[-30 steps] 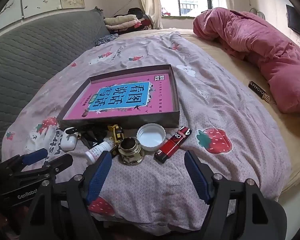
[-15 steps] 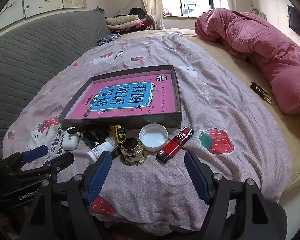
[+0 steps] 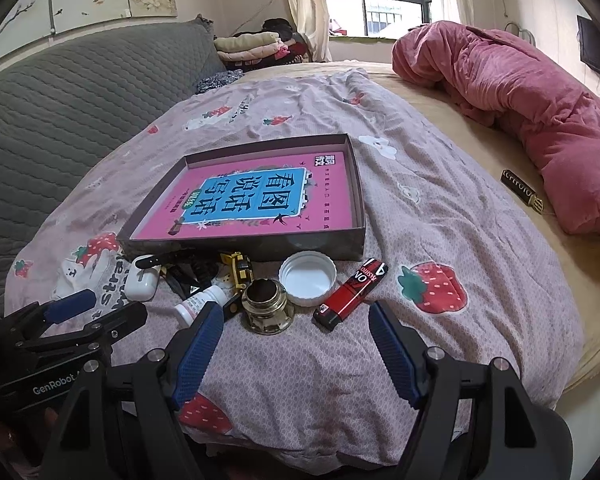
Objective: Organize rigid objects
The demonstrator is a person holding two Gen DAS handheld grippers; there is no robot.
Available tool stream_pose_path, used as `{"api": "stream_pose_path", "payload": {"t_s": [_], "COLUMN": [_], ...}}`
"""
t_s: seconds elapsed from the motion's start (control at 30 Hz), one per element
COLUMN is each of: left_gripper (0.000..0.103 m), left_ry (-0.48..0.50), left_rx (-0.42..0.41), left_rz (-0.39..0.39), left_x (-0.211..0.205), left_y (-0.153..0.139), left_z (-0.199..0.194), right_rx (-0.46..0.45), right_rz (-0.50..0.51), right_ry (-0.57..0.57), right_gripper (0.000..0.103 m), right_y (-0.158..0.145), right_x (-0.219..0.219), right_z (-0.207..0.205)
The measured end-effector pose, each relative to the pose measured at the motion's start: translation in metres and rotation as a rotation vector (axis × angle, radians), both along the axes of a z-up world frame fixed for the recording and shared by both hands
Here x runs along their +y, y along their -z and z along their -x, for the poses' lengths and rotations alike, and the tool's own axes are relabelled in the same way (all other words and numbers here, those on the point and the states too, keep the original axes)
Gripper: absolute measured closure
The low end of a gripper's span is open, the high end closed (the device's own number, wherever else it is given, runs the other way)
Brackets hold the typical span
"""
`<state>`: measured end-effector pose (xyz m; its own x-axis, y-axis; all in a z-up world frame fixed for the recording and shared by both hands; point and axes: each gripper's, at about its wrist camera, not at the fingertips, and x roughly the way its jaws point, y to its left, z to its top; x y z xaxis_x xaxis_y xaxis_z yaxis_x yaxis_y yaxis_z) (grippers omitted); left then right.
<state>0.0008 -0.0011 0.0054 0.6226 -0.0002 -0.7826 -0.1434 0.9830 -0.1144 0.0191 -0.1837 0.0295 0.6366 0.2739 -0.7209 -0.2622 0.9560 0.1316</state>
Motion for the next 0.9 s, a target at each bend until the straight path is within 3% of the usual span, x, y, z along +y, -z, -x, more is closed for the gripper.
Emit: {"api": "stream_pose_path", "payload": {"t_s": [0.9], "left_gripper": [0.021], "left_ry": [0.013], "left_rx": [-0.018], "left_rz": [0.001], "left_x": [-0.0016], "left_y": [-0.0022], "left_z": [0.0013], "right_rx": [-0.019], "right_rz": [0.006], "right_ry": [-0.003], "right_gripper": [0.029], "right_y": [-0.0039], "right_x": [0.0009], "right_z": [0.0021]}}
